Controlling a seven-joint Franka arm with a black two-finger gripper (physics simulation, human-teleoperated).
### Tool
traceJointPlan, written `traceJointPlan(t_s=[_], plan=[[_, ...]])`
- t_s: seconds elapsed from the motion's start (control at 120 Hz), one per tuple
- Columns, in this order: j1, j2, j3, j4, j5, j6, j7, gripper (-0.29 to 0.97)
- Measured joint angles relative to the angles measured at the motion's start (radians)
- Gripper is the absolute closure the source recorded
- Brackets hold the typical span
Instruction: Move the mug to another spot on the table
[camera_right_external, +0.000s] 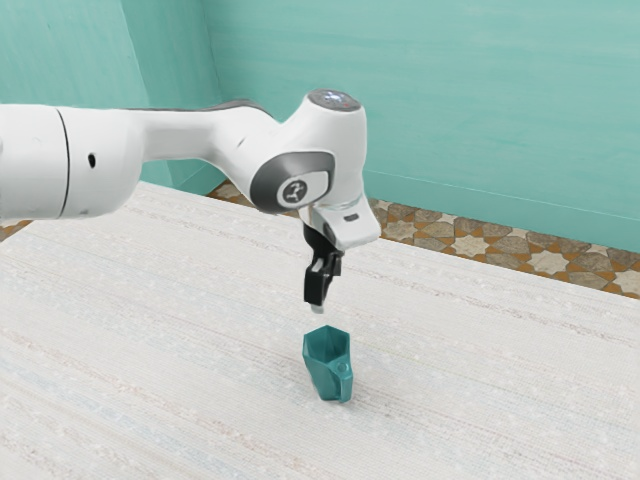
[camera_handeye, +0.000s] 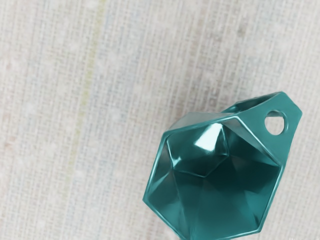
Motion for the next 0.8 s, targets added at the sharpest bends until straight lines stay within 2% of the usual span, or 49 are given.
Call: traceJointPlan(t_s=[0.067,0.142,0.225,0.458,0.633,0.8], plan=[[0.058,0.007,-0.074,-0.020,0.000,0.000,0.056,0.00],[0.153,0.040,-0.201,-0.027,0.001,0.000,0.126,0.00],[0.186,0.079,-0.270,-0.029,0.003,0.000,0.198,0.00],[0.213,0.165,-0.284,-0.057,0.017,0.001,0.353,0.00],[0.183,0.208,-0.287,-0.041,0.062,0.009,0.433,0.00],[0.181,0.234,-0.286,-0.039,0.104,0.016,0.487,0.08]])
